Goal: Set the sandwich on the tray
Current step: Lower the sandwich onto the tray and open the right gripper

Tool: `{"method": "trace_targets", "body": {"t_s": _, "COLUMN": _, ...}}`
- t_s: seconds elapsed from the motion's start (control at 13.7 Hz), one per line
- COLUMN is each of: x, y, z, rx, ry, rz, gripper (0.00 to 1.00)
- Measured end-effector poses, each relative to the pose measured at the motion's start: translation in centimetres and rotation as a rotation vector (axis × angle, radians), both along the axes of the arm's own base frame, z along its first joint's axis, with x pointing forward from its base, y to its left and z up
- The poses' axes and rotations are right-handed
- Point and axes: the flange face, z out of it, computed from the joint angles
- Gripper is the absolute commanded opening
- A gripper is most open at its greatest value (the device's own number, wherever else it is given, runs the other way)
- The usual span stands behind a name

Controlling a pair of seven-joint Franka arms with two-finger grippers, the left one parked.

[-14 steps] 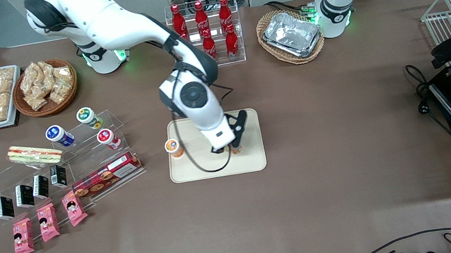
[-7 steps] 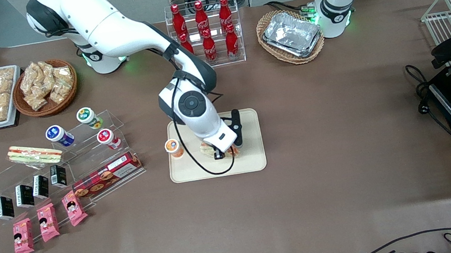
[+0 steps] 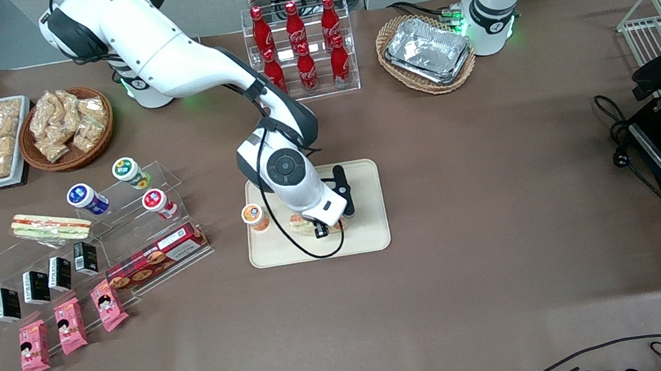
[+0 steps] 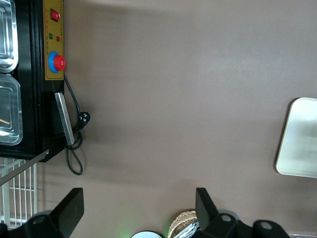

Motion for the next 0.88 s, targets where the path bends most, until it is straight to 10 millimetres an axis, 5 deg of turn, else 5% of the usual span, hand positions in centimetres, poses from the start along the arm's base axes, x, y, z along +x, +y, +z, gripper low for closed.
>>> {"method": "trace_targets", "body": {"t_s": 0.07, "x": -0.01, "y": -0.02, "z": -0.61, "rx": -0.003, "ry": -0.001, "rz": 0.029, "gripper": 0.0}}
{"method": "trace_targets", "body": {"t_s": 0.15, "x": -0.02, "y": -0.03, "z": -1.03, "rx": -0.003, "ry": -0.002, "rz": 0.049, "gripper": 0.38}}
{"method": "trace_targets", "body": {"t_s": 0.22, "x": 0.02, "y": -0.01, "z": -1.12, "rx": -0.001, "ry": -0.006, "rz": 0.058, "gripper": 0.99}}
{"method": "trace_targets", "body": {"t_s": 0.88, "x": 0.56, "y": -0.15, "z": -0.79, "rx": 0.015, "ry": -0.026, "rz": 0.052, "gripper": 1.0}}
